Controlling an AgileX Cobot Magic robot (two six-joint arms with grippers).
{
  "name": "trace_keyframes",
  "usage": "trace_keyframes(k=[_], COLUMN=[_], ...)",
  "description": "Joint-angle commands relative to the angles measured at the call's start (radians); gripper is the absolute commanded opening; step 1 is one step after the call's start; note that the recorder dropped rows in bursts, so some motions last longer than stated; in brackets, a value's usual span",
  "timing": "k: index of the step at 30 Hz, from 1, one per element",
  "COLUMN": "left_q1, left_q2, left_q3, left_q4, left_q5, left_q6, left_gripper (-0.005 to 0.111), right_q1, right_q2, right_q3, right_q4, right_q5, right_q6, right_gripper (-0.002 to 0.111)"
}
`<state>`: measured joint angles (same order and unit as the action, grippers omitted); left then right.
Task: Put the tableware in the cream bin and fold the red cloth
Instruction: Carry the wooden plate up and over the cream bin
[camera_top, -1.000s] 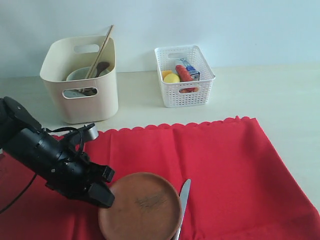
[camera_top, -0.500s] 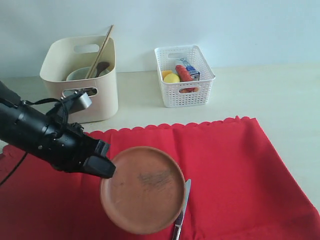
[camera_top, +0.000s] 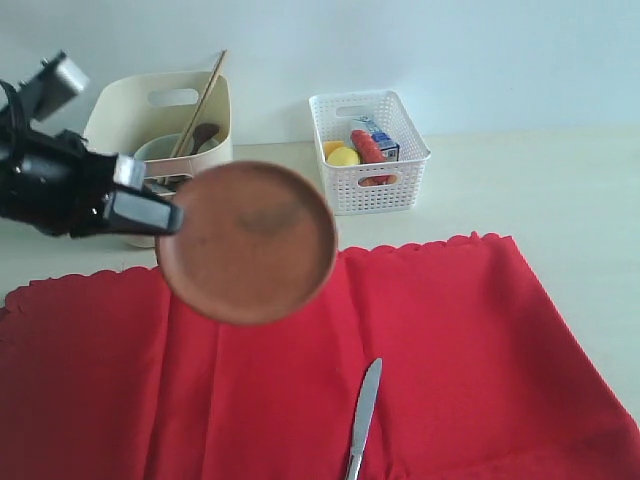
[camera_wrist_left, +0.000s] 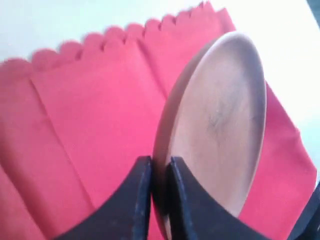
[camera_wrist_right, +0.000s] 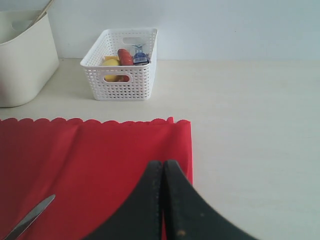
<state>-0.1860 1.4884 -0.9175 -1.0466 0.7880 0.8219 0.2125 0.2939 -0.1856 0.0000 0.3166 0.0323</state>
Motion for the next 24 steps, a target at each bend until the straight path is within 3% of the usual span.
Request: trace_keyframes(k=[1,12,24], left_q1=[0.074,0.235,0.247], left_q2=[-0.026,0.083,0.485], left_q3=[-0.104,-0.426,-0.77], left_q4=[-0.029,0.043,0.102], left_q5=[0.011,-0.065,-0.092], left_q6=[-0.039,-0.127,-0.157], left_gripper=[0.0,0.0,0.0], right_q1=[-0.003,-0.003,-0.003], right_q2=[-0.006,-0.006,-0.006], right_q3=[0.001,0.001,0.001], right_q4=[0.0,0.0,0.0], right_q5=[-0.004,-0.004,-0.004], right_q6=[-0.002,-0.002,-0.002], right_gripper=[0.0,0.0,0.0])
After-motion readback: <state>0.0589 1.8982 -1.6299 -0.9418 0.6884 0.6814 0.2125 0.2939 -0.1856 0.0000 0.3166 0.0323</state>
